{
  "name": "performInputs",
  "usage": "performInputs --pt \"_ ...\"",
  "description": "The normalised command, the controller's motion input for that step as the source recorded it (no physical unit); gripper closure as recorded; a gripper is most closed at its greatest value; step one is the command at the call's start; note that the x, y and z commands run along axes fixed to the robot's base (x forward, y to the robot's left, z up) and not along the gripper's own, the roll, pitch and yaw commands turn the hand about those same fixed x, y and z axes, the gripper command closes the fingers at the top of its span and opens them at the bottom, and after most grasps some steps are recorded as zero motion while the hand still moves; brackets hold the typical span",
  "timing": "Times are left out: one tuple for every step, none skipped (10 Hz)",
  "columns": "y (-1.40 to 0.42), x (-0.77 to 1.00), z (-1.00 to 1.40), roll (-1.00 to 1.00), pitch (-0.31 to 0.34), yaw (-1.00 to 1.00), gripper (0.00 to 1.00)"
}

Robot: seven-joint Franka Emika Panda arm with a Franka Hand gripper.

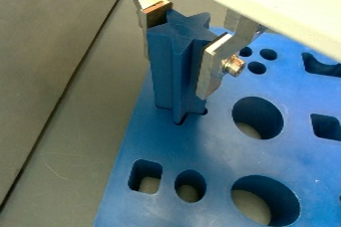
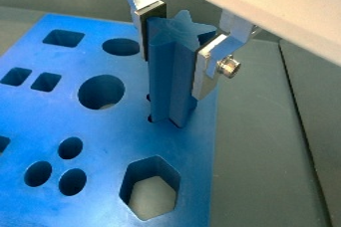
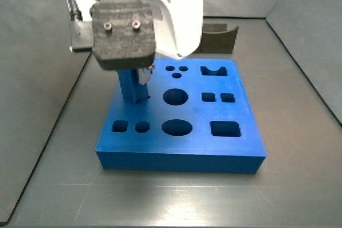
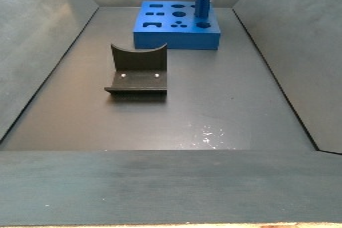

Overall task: Pick up the star object. Move up. Place the star object on the fixture. Regrasp the star object. Move to above the board. Insert the star object.
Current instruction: Insert the star object.

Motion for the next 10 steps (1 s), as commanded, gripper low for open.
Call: performInputs --pt "-0.03 0.08 -0.73 0.23 -0.037 0.00 1.00" --pt "-0.04 0.09 -0.73 0.24 -0.023 0.00 1.00" --pt "-0.05 0.11 -0.73 0.27 0.000 0.00 1.00" --pt "-0.06 0.13 -0.75 0.31 0.000 0.00 1.00" --pt "-0.05 0.16 -0.76 0.33 0.000 0.01 1.00" --pt "-0.05 0.18 -0.74 0.34 0.000 0.01 1.00" --pt "-0.06 0.19 -0.69 0.35 0.014 0.01 1.00" --pt "-0.02 0.03 -0.33 0.17 0.000 0.00 1.00" --pt "0.00 0.00 0.00 0.00 0.000 0.00 0.00" --pt "0.00 0.00 0.00 0.00 0.000 0.00 0.00"
